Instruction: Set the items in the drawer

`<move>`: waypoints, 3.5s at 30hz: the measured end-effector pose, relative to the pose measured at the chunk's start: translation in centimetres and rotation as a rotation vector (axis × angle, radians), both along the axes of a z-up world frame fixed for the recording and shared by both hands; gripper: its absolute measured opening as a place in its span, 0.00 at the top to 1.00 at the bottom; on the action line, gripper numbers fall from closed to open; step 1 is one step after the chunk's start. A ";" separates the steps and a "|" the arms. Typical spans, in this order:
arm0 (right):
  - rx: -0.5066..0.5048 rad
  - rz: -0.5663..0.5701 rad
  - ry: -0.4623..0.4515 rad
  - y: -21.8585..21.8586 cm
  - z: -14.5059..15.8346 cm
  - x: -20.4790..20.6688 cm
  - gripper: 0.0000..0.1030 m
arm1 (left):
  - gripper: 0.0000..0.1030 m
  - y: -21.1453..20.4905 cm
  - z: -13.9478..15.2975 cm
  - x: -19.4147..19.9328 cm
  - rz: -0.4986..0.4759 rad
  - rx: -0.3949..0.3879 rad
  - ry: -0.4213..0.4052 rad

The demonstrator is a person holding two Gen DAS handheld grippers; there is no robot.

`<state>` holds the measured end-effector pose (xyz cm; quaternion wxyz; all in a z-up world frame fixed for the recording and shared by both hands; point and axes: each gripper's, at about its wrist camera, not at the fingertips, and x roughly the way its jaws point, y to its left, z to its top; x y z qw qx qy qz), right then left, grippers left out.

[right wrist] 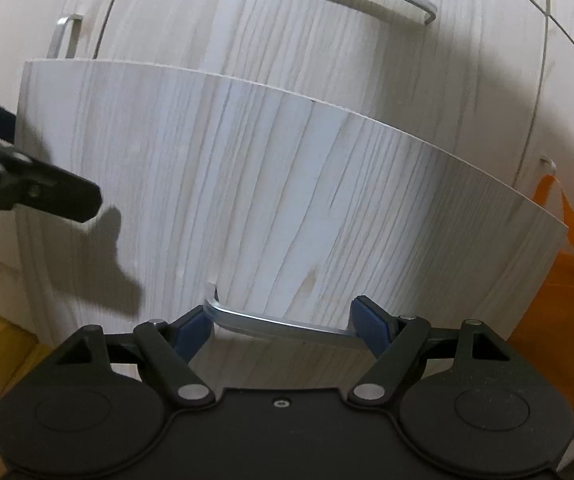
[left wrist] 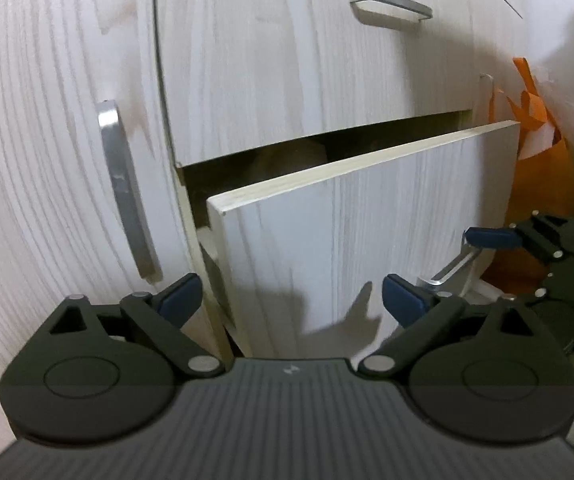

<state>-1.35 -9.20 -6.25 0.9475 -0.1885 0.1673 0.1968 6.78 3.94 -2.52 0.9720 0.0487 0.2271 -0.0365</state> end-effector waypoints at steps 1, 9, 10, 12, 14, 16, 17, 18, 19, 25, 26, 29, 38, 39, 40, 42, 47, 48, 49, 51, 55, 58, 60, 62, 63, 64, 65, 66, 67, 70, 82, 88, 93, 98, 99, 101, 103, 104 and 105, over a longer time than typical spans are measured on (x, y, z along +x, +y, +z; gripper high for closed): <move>0.039 0.004 0.005 -0.2 0.2 -0.1 0.24 | 0.12 0.1 -0.2 0.2 0.006 0.006 0.000; 0.098 0.017 0.031 -0.1 0.6 -0.6 0.42 | 0.20 1.4 -1.3 1.7 0.028 -0.091 0.012; 0.088 0.023 0.032 0.1 0.5 -0.7 0.43 | 0.20 1.4 -1.3 1.8 0.032 -0.094 0.009; 0.065 0.022 0.034 0.3 0.6 -1.1 0.44 | 0.20 1.8 -1.3 1.4 0.048 -0.094 -0.006; 0.023 0.017 0.030 0.6 0.5 -1.5 0.44 | 0.20 2.1 -1.2 1.3 0.061 -0.105 -0.028; -0.030 0.005 0.024 1.3 0.2 -1.9 0.43 | 0.20 2.6 -1.1 0.8 0.087 -0.144 -0.068; -0.061 -0.001 0.026 1.8 0.3 -2.0 0.42 | 0.21 3.1 -1.1 0.6 0.100 -0.188 -0.087; -0.084 -0.007 0.029 2.1 0.3 -2.1 0.42 | 0.21 3.4 -1.1 0.5 0.103 -0.221 -0.090; -0.081 -0.011 0.036 2.1 0.3 -2.0 0.42 | 0.21 3.5 -1.1 0.4 0.101 -0.231 -0.090; -0.004 -0.015 0.079 1.2 0.7 -2.2 0.42 | 0.20 2.8 -1.3 0.3 0.095 -0.169 -0.085; -0.002 -0.014 0.082 1.1 0.8 -2.4 0.42 | 0.20 2.7 -1.3 0.4 0.092 -0.160 -0.082; 0.016 -0.010 0.100 0.5 1.0 -3.0 0.42 | 0.18 3.2 -1.3 0.8 0.090 -0.168 -0.078; 0.118 -0.008 0.173 -1.8 1.6 -4.3 0.42 | 0.17 3.3 -1.7 -0.5 0.112 -0.136 -0.075; 0.120 -0.010 0.175 -1.9 1.6 -4.4 0.42 | 0.16 3.5 -1.7 -0.5 0.109 -0.141 -0.069; 0.121 -0.013 0.178 -2.0 1.6 -4.5 0.42 | 0.14 3.7 -1.8 -0.5 0.104 -0.148 -0.064; 0.120 -0.021 0.186 -2.1 1.6 -4.8 0.42 | 0.14 3.9 -1.9 -0.4 0.095 -0.161 -0.054; 0.090 -0.017 0.169 -2.7 1.2 -6.7 0.42 | 0.13 3.6 -2.1 0.0 0.108 -0.161 -0.035; 0.089 -0.015 0.169 -3.0 1.2 -6.9 0.42 | 0.13 3.6 -2.1 0.0 0.105 -0.164 -0.033; 0.087 -0.013 0.168 -3.2 1.1 -7.1 0.42 | 0.13 3.6 -2.1 -0.1 0.102 -0.166 -0.031; 0.084 -0.007 0.166 -3.6 1.0 -7.4 0.41 | 0.13 3.7 -1.9 -0.5 0.098 -0.169 -0.029; 0.102 0.002 0.167 -4.6 0.7 -8.5 0.39 | 0.07 3.8 -1.8 -0.8 0.097 -0.176 -0.019; 0.110 0.005 0.170 -5.4 0.5 -9.1 0.38 | 0.07 3.7 -1.8 -1.1 0.087 -0.177 -0.006; 0.118 0.003 0.176 -5.9 0.4 -9.2 0.38 | 0.06 3.3 -1.9 -1.2 0.081 -0.168 -0.003; 0.125 -0.002 0.192 -6.3 0.5 -9.2 0.36 | 0.06 3.0 -2.0 -1.3 0.078 -0.167 0.003; 0.120 -0.004 0.197 -6.5 0.5 -9.5 0.36 | 0.06 3.0 -2.1 -1.3 0.078 -0.169 0.005; 0.117 -0.002 0.194 -6.8 0.4 -9.9 0.36 | 0.06 2.9 -2.2 -1.2 0.079 -0.174 0.006; 0.114 -0.001 0.192 -7.1 0.3 -10.2 0.36 | 0.06 2.9 -2.2 -1.3 0.078 -0.177 0.010; 0.112 -0.003 0.192 -7.3 0.2 -10.5 0.36 | 0.06 2.8 -2.2 -1.3 0.079 -0.177 0.013; 0.111 -0.006 0.194 -7.6 0.1 -10.7 0.36 | 0.06 2.8 -2.1 -1.3 0.081 -0.176 0.014; 0.107 -0.009 0.200 -8.4 0.0 -11.6 0.35 | 0.06 2.7 -2.1 -1.0 0.090 -0.184 0.025; 0.161 -0.158 0.337 -15.6 1.6 -15.8 0.35 | 0.01 1.9 -3.3 -0.1 0.154 -0.158 0.205; 0.226 -0.227 0.421 -14.0 6.1 -9.8 0.27 | 0.00 0.2 -2.4 -0.7 0.180 -0.109 0.271; 0.240 -0.214 0.424 -10.8 9.4 -9.0 0.19 | 0.00 -1.3 -2.6 -0.7 0.175 -0.063 0.334; 0.232 -0.186 0.424 -8.4 9.8 -2.0 0.18 | 0.00 -2.0 -1.7 -1.8 0.170 -0.068 0.350; 0.238 -0.189 0.421 -7.5 8.7 -0.4 0.18 | 0.00 -2.3 -1.7 -1.9 0.170 -0.062 0.344; 0.240 -0.203 0.406 -6.7 7.8 1.5 0.18 | 0.00 -2.4 -0.8 -2.7 0.168 -0.057 0.320; 0.241 -0.224 0.383 -6.4 7.7 1.7 0.18 | 0.00 -2.4 0.2 -3.5 0.171 -0.056 0.297; 0.243 -0.235 0.373 -6.4 7.7 1.6 0.18 | 0.00 -2.5 0.8 -3.9 0.174 -0.050 0.283; 0.245 -0.245 0.369 -6.4 7.8 1.2 0.17 | 0.00 -2.6 1.2 -4.3 0.174 -0.034 0.271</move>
